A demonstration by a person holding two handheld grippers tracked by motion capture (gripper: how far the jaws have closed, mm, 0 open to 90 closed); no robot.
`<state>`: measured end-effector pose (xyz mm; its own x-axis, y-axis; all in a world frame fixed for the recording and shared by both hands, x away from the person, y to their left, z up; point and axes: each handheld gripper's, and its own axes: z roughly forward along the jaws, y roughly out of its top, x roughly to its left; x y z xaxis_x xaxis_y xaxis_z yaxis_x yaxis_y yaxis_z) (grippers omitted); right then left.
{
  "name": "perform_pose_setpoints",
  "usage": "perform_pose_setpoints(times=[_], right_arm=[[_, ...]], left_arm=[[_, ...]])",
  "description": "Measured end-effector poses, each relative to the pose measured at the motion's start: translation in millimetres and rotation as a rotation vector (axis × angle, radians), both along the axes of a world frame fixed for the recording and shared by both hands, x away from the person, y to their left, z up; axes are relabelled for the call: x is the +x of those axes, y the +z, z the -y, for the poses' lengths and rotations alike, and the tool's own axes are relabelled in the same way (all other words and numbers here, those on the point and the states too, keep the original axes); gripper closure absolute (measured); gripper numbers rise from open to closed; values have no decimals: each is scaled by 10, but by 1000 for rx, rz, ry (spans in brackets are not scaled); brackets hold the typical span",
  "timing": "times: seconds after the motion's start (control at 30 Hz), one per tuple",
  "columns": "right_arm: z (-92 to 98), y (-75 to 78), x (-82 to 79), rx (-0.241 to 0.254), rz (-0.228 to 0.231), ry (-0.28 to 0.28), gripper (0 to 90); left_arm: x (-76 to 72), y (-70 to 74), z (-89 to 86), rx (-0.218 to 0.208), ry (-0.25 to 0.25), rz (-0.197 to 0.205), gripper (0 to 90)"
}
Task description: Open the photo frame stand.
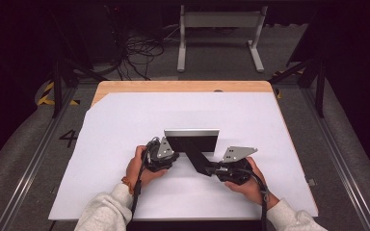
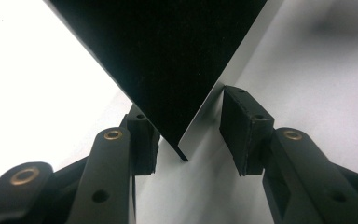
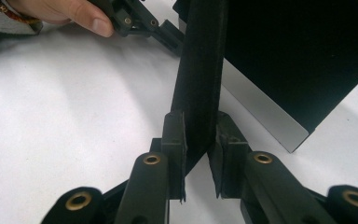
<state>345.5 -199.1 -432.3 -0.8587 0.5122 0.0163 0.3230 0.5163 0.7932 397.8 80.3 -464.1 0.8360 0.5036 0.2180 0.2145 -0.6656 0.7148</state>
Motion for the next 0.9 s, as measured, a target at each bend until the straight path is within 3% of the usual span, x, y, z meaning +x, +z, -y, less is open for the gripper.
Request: perform_pose_setpoints(times=[0.2, 0.43, 0.77, 0.9], right_arm=[[1, -3, -2, -3, -1, 2, 780], [-7, -16, -12, -17, -1, 8, 799], [0, 21, -30, -7, 11, 12, 809], [1, 23, -32, -8, 14, 14, 810]], left_arm=[[-10, 2, -12, 6, 0, 0, 592], [-3, 24, -116, -81, 3, -40, 588], [-83, 135, -191, -144, -24, -36, 671], [-94, 157, -223, -146, -22, -32, 694]])
